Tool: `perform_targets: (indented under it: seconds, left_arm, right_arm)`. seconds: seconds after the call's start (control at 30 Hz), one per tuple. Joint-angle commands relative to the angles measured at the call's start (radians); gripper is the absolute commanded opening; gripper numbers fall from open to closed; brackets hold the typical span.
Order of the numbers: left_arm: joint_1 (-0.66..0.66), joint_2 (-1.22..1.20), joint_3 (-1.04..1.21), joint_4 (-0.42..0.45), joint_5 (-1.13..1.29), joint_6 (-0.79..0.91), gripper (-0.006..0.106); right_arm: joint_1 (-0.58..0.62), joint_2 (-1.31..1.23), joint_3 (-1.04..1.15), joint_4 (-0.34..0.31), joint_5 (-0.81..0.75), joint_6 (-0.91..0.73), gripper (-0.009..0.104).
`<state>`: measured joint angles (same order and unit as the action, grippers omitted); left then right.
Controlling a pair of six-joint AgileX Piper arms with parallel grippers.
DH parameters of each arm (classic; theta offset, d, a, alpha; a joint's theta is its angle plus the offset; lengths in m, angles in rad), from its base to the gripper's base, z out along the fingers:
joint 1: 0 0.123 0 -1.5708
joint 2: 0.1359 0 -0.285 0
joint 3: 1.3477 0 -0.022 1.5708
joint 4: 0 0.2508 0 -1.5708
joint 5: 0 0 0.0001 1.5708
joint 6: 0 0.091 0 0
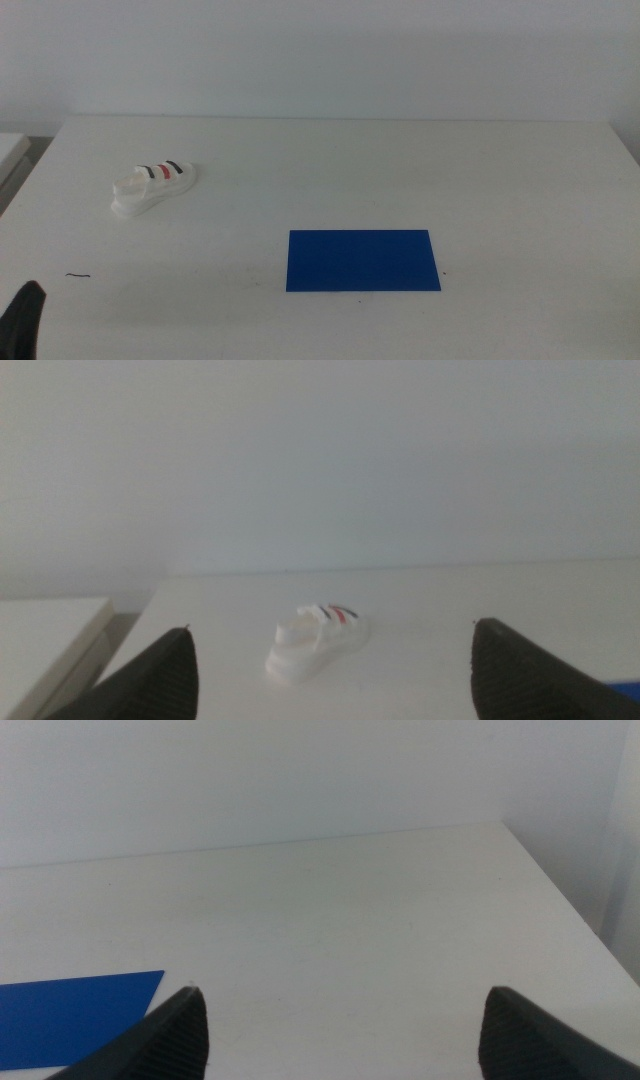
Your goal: Use one arm to grab the shoe from the table and place it on the mat.
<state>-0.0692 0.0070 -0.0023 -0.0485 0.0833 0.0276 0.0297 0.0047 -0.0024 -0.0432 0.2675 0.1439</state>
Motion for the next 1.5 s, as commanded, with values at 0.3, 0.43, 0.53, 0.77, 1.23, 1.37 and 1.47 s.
perform_targets:
  seconds: [0.3, 0.43, 0.53, 0.77, 1.23, 1.37, 1.47]
  left_arm:
    - [-0.001, 0.864, -0.864, -0.003, 0.803, -0.010, 0.094]
    - [-0.001, 1.195, -1.152, -0.003, 0.967, 0.061, 0.094]
    - [-0.001, 1.418, -1.345, -0.043, 0.974, 0.285, 0.094]
    - [0.030, 1.830, -1.729, -0.029, 1.138, 0.437, 0.094]
    - [0.051, 2.252, -1.976, 0.037, 1.138, 0.626, 0.094]
    - [0.051, 2.304, -1.976, 0.030, 1.138, 0.630, 0.094]
    - [0.051, 2.330, -1.976, 0.026, 1.138, 0.633, 0.092]
  right_arm:
    - [0.000, -0.005, 0.002, -0.005, -0.006, -0.006, 0.079]
    - [0.000, -0.005, 0.002, -0.005, -0.006, -0.006, 0.079]
    - [0.000, -0.005, 0.002, -0.005, -0.006, -0.006, 0.079]
    - [0.000, -0.005, 0.002, -0.005, -0.006, -0.006, 0.079]
    - [0.000, -0.005, 0.002, -0.005, -0.006, -0.006, 0.079]
    - [0.000, -0.005, 0.002, -0.005, -0.006, -0.006, 0.079]
    - [0.000, -0.005, 0.002, -0.005, -0.006, -0.006, 0.079]
